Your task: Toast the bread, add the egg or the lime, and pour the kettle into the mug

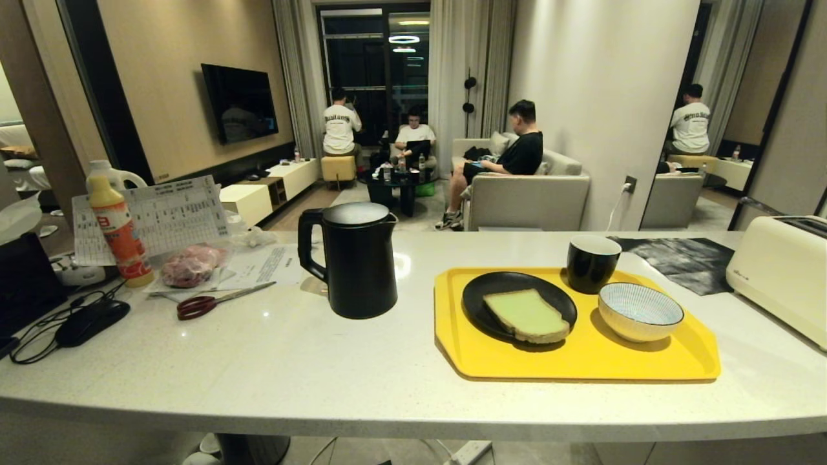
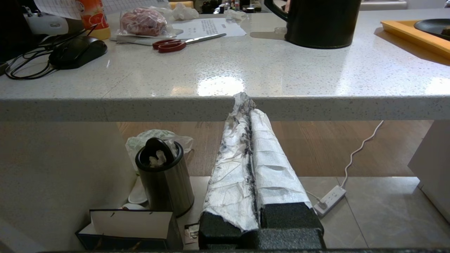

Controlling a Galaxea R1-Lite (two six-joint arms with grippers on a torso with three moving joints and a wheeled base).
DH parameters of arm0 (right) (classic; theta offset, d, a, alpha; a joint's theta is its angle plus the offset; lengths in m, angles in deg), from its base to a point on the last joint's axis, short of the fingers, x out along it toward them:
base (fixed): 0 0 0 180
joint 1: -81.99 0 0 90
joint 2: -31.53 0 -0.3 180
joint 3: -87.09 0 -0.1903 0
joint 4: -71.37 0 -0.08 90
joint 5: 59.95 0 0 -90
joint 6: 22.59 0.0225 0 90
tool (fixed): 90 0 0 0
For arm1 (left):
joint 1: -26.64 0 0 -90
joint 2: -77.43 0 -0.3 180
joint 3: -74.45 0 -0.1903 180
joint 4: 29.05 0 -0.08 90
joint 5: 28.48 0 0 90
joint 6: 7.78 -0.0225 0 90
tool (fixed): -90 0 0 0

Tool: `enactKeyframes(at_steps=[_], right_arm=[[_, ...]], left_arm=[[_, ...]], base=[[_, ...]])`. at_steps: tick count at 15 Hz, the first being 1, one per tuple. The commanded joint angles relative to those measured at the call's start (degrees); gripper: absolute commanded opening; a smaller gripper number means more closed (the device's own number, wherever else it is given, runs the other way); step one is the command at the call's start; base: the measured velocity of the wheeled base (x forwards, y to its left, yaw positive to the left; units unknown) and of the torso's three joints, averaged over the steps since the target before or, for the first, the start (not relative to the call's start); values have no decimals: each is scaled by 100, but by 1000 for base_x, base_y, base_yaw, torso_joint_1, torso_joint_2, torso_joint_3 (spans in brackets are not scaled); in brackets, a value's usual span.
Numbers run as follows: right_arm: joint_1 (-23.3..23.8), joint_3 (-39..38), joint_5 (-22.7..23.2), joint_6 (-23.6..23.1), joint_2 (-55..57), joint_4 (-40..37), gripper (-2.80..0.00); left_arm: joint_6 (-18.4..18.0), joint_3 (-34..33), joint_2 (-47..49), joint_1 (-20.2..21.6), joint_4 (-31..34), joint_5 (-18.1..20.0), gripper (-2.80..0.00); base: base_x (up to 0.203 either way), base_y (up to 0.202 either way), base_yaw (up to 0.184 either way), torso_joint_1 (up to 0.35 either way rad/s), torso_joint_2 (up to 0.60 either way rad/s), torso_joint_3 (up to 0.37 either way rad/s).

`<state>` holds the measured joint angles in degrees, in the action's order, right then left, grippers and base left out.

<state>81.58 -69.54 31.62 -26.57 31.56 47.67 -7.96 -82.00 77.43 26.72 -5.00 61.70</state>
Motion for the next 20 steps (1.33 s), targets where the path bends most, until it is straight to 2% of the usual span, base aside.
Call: enactKeyframes(at_steps=[1,20], right_arm=[[-2,-9,1,12,-2,-2,-280],[-2,18,-62,126,-2,-37,-280]], left_arm=[[1,-1,-18,1,2,-1,-280],[1,-1,-18,1,2,-1,-280]], base=[[0,0,0,0,0,0],[0,0,0,0,0,0]])
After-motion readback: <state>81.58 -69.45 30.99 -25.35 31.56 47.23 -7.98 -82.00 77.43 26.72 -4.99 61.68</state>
